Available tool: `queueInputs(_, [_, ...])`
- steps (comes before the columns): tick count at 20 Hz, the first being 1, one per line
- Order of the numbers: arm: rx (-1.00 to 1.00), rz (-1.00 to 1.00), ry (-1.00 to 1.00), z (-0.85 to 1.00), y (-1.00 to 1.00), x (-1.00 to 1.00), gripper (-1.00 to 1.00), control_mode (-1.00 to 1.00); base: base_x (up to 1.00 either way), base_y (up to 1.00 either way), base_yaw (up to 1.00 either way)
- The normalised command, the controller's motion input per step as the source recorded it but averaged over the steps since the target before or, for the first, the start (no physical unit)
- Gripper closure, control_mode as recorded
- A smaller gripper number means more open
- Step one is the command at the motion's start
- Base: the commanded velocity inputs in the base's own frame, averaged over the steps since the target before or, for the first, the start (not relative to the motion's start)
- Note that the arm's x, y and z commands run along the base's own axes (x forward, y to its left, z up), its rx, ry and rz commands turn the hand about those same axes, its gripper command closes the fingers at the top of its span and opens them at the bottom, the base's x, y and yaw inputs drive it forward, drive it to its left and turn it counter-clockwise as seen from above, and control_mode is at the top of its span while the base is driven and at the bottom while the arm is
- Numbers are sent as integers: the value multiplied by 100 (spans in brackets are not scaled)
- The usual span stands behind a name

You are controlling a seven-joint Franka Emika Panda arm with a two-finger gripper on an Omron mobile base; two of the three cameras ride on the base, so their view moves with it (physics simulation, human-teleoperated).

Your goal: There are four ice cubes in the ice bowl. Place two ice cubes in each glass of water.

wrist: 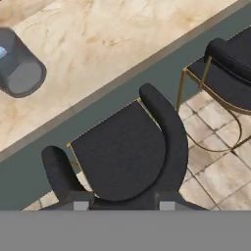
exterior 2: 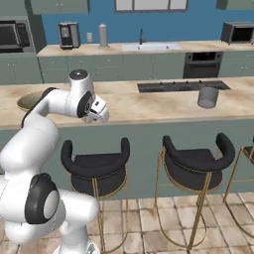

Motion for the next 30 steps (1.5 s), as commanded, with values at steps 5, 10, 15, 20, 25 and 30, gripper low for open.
queueInputs(5, [0,0,0,0,0,0,100,100,5,-100,0])
queueInputs(10, [0,0,0,0,0,0,100,100,11,-90,0])
queueInputs(15, [0,0,0,0,0,0,100,100,0,-90,0])
queueInputs(20, [0,0,0,0,0,0,100,100,1,-84,0])
queueInputs(25, [0,0,0,0,0,0,100,100,9,-78,0])
queueInputs(30, [0,0,0,0,0,0,100,100,31,-9,0])
